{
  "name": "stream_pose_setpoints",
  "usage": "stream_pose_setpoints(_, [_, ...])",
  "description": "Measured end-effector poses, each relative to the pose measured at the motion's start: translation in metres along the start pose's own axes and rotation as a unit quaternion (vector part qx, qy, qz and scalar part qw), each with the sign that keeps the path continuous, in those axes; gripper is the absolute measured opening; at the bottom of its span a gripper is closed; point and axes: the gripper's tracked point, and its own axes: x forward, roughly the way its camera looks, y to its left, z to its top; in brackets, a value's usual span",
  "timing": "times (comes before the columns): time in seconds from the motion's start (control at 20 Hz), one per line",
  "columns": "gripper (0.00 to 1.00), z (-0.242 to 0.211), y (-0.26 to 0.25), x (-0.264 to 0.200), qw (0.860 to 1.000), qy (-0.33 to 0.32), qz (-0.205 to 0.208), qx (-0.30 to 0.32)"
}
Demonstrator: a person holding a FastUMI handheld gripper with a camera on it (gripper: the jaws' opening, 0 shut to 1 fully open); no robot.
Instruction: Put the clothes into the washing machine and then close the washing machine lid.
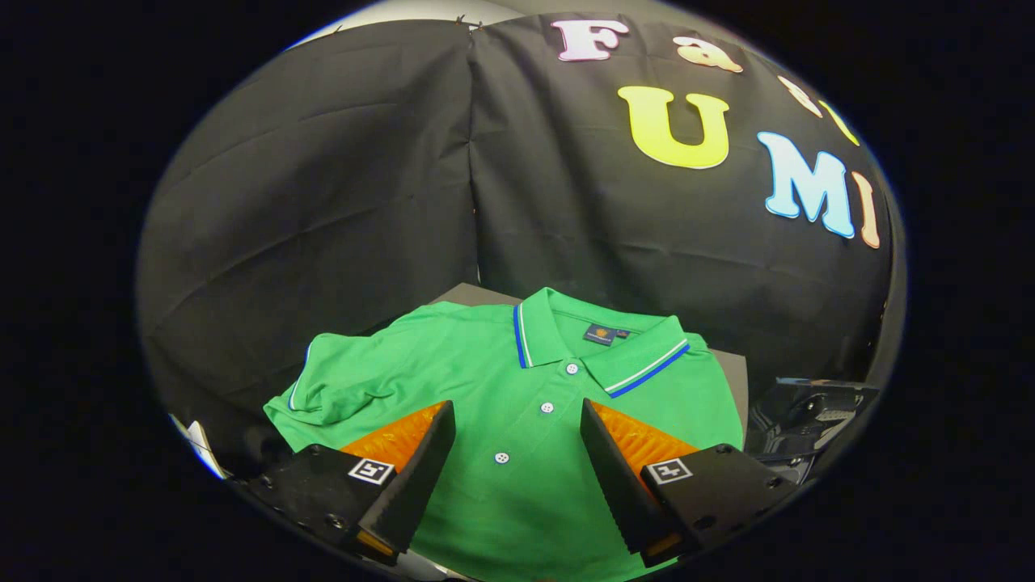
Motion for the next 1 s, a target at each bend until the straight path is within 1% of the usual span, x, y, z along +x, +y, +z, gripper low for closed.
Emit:
stream_pose_setpoints(0.15, [0.97, -0.006, -0.006, 0.007, 1.0, 0.019, -0.014, -0.008])
stream_pose_setpoints(0.25, [0.97, -0.018, -0.003, 0.014, 0.999, 0.042, -0.007, -0.004])
stream_pose_setpoints(0.3, [0.97, -0.015, -0.003, 0.014, 0.999, 0.036, -0.008, -0.008])
stream_pose_setpoints(0.55, [0.98, -0.02, 0.0, 0.013, 0.999, 0.05, -0.01, -0.017])
stream_pose_setpoints(0.6, [0.96, -0.019, 0.001, 0.014, 0.999, 0.046, -0.01, -0.014])
stream_pose_setpoints(0.7, [0.89, -0.018, 0.002, 0.013, 0.999, 0.038, -0.002, -0.017])
stream_pose_setpoints(0.75, [0.87, -0.018, 0.002, 0.012, 0.999, 0.04, -0.001, -0.019])
stream_pose_setpoints(0.8, [0.87, -0.017, 0.004, 0.014, 0.999, 0.034, 0.009, -0.021])
stream_pose_setpoints(0.85, [0.66, -0.014, 0.008, 0.017, 0.999, 0.026, 0.022, -0.013])
stream_pose_setpoints(0.9, [0.45, -0.012, 0.007, 0.02, 0.999, 0.025, 0.021, -0.004])
stream_pose_setpoints(0.95, [0.24, -0.011, 0.006, 0.012, 0.999, 0.028, 0.02, -0.008])
stream_pose_setpoints(1.0, [0.24, -0.011, 0.005, 0.018, 0.999, 0.034, 0.019, -0.01])
